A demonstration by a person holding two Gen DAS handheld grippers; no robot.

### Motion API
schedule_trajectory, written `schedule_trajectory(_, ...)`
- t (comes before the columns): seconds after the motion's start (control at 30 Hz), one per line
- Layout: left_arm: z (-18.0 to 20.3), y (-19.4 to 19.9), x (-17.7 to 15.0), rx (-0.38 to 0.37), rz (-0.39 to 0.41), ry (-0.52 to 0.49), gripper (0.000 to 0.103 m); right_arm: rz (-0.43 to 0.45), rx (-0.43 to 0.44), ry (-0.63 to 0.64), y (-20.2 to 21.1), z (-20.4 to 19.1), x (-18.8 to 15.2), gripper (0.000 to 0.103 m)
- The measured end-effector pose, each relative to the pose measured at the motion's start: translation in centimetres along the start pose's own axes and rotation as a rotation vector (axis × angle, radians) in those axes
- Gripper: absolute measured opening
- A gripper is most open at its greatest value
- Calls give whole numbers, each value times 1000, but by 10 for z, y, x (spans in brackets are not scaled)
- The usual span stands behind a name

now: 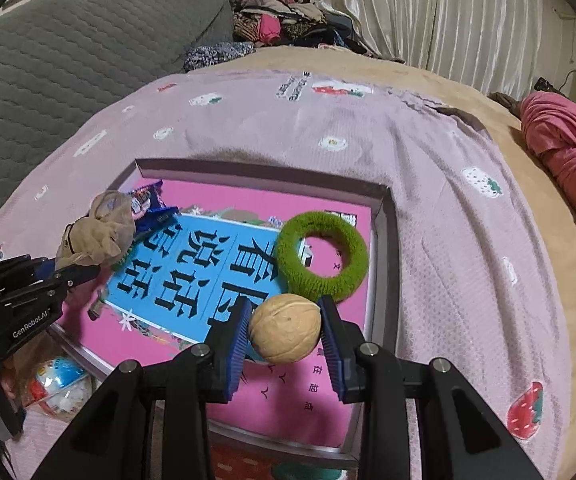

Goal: Organize objects
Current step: 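Carry the mesh bag with the left tool over the book while the right tool brings the walnut, then open both tools to drop the mesh bag and walnut onto the book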

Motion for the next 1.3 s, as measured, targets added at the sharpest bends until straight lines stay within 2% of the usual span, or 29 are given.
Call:
schedule_trajectory(0.6,6,-3,-8,-9,-25,-37,27,-75,-19,-5,-26,5,-17,35)
schedule_trajectory(0.77,7,2,-7,-8,-21,-44,46,-88,-21,-20,-28,10,-20,35)
schedule_trajectory(0.9,7,5,-8,-6,-23,-50,52,-97,-22,-22,-29,10,-21,41)
schedule_trajectory(0.97,7,7,-8,-10,-25,-47,59,-97,-20,-27,-27,10,-21,43)
schedule_trajectory(1.1,8,10,-7,-16,-29,-51,63,-92,-16,-26,-23,9,-17,47)
schedule_trajectory(1.17,9,12,-6,-12,-23,-54,73,-86,-20,-23,-21,9,-15,48)
schedule_trajectory(1.3,8,18,-7,-12,-24,-55,76,-79,-22,-20,-15,7,-11,50)
Point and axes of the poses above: each gripper's, at about its wrist camera, not at the fingertips, and y roughly against the way its jaws point, z to its right, x to its top, the point moved 6 cm from there along -y, roughly the way its jaws point, and after that the axes turned 10 degrees about z, right-handed, at the moved point
